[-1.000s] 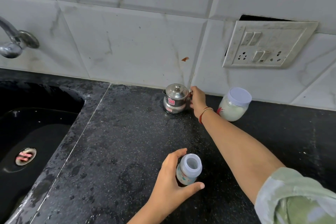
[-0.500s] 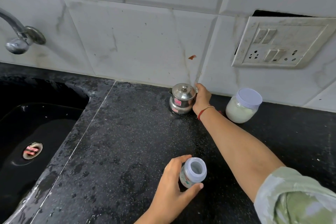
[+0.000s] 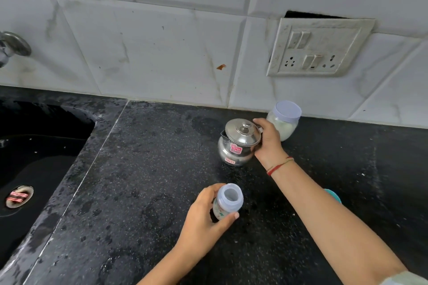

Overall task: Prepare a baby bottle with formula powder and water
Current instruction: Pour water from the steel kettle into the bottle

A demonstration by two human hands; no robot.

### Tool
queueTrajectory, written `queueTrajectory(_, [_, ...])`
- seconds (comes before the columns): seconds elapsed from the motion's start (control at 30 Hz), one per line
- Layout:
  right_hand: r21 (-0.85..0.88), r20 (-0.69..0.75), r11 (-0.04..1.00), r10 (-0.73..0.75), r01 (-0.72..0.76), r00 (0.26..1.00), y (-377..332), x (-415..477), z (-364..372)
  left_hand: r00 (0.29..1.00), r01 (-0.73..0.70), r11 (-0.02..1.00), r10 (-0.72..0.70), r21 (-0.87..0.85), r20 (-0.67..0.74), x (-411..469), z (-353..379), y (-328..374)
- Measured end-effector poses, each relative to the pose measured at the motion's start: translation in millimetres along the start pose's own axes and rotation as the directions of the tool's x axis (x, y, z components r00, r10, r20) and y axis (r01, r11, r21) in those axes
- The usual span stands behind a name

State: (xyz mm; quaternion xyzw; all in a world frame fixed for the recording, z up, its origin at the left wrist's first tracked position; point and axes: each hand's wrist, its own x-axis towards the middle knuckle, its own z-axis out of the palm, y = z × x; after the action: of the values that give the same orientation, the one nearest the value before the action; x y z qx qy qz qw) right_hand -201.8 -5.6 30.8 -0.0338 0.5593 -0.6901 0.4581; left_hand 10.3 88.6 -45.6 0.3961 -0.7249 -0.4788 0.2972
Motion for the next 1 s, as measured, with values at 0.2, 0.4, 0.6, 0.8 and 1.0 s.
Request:
queueTrajectory(0.2, [-0.139,0.013,0.973,-0.182,0.182,0.983,-23.8,-61.9,-38.4,1.0,-0.024,0.999,0.023,0.031,0.015,-2.1,-0.8,0.3])
queueTrajectory(0.4, [-0.332,0.019,0.907,-0.269,0.26,0.963,-22.6,-91.9,-57.5,0.999,-0.045,0.998,0.045,0.036,-0.003,-0.5,-1.4,-0.1])
queueTrajectory(0.6, [-0.388,0.042,0.861,-0.34,0.329,0.939,-17.9,-97.3,-57.0,0.998,-0.056,0.998,0.056,0.033,0.012,1.7,-4.2,0.7])
queueTrajectory(0.8, [-0.487,0.128,0.748,-0.449,0.45,0.884,-19.5,-97.5,-50.9,0.998,-0.053,0.997,0.052,0.053,0.029,4.1,-5.7,-1.7])
queueTrajectory(1.0, [-0.585,0.245,0.587,-0.53,0.56,0.812,-18.4,-103.0,-45.7,0.998,-0.055,0.996,0.053,0.064,0.029,4.2,-6.2,-2.8])
